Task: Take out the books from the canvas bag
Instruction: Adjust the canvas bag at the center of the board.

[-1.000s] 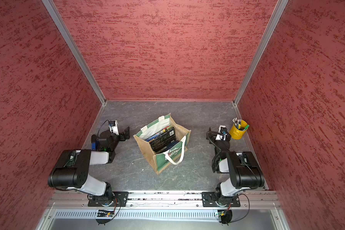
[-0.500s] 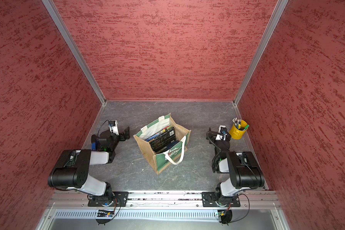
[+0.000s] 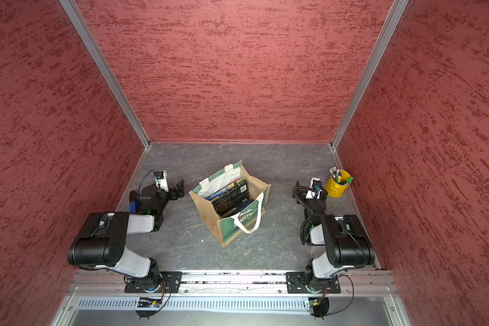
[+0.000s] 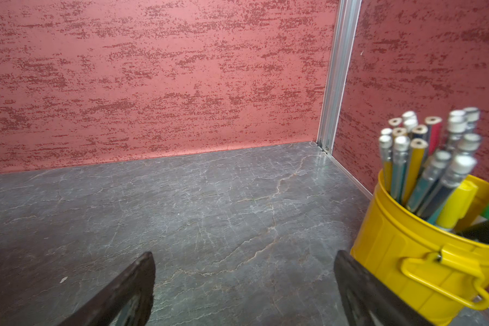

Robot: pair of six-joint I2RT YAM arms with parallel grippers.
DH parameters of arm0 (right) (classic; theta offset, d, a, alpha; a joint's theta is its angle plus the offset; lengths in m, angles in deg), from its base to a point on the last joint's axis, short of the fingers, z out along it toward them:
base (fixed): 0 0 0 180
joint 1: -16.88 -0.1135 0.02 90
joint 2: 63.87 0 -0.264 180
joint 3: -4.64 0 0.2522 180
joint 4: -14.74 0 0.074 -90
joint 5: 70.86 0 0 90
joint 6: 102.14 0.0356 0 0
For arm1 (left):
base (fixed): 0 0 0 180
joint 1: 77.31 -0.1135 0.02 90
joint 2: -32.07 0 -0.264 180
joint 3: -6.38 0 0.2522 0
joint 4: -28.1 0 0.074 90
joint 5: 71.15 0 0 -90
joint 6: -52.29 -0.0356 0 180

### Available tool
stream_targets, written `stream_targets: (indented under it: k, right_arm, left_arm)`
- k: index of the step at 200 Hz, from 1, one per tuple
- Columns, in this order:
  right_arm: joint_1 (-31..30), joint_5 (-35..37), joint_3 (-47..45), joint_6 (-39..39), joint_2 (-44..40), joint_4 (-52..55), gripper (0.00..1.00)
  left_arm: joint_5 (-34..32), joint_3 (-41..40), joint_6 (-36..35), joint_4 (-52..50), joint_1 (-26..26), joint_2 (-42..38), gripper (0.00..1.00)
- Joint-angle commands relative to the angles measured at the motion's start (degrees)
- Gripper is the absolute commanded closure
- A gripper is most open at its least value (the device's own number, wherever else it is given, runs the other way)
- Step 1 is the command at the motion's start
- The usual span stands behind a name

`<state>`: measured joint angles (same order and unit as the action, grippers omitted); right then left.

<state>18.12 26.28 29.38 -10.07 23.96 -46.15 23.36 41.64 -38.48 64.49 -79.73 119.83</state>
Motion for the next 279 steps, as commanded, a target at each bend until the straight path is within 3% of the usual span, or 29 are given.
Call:
stream_targets:
  k: [1, 17, 27, 40, 51, 64, 77, 119, 136, 151, 167, 180, 198, 214, 240, 279]
  right_arm:
    - [0.26, 6.53, 4.00, 2.14, -5.12, 7.89, 0.01]
    - [0.21, 14.19, 14.61, 8.35, -14.07, 35.30, 0.01]
    - [0.26, 17.16, 21.15, 11.99, -17.09, 48.13, 0.01]
    - [0.25, 15.79, 26.89, 14.05, -20.30, 57.37, 0.01]
    - [0.19, 12.84, 30.62, 14.66, -22.44, 62.86, 0.01]
    - [-0.29, 12.13, 35.54, 15.61, -23.43, 70.36, 0.01]
    - [-1.47, 13.38, 40.41, 15.91, -23.01, 77.22, 0.01]
    - [-10.60, 18.26, 51.59, 11.48, -17.46, 90.21, 0.01]
    - [-12.34, 6.41, 55.29, 9.96, -15.67, 93.67, 0.01]
    - [-14.39, 5.40, 54.61, 11.27, -15.84, 91.23, 0.01]
    - [-17.81, 11.09, 58.14, 11.51, -13.53, 93.64, 0.01]
    - [-21.08, 20.47, 65.51, 12.52, -8.06, 103.78, 0.01]
    - [-24.59, 25.52, 73.75, 12.00, -0.46, 112.18, 0.01]
    - [-24.92, 20.42, 78.41, 13.68, 2.79, 115.24, 0.01]
    - [-24.92, 7.53, 75.61, 14.10, 2.20, 110.41, 0.01]
    - [-26.25, 6.06, 82.15, 19.84, 4.65, 117.18, 0.01]
  left_arm:
    - [1.71, 0.65, 0.58, 0.21, -0.93, 0.12, 0.00]
    - [-2.47, 1.49, 1.79, -1.86, -0.75, -1.13, 0.00]
    - [-7.38, 4.98, 2.96, -10.77, -0.27, -4.13, 0.00]
    - [-15.05, 16.40, 8.21, -35.83, -0.21, -7.24, 0.00]
    - [-16.98, 29.06, 13.49, -58.00, -1.19, -6.41, 0.00]
    - [-15.45, 42.43, 16.54, -76.23, -1.56, -3.70, 0.00]
    - [-10.68, 51.42, 17.45, -85.67, -0.98, -2.05, 0.00]
    - [-2.30, 64.81, 15.38, -95.92, 5.86, -1.24, 0.00]
    - [1.71, 68.63, 15.71, -100.11, 8.65, -0.10, 0.00]
    - [4.58, 70.43, 15.85, -102.20, 11.40, 0.11, 0.00]
    - [7.51, 71.93, 16.24, -103.98, 13.98, -0.02, 0.00]
    - [9.23, 72.92, 16.75, -105.19, 15.82, 0.08, 0.00]
    - [10.98, 72.87, 17.28, -105.52, 17.71, -0.05, 0.00]
    - [11.86, 72.62, 17.13, -105.52, 19.09, 0.29, 0.00]
    - [14.13, 73.27, 16.62, -105.55, 20.25, 1.22, 0.00]
    - [19.26, 78.01, 14.07, -109.98, 21.88, 3.35, 0.03]
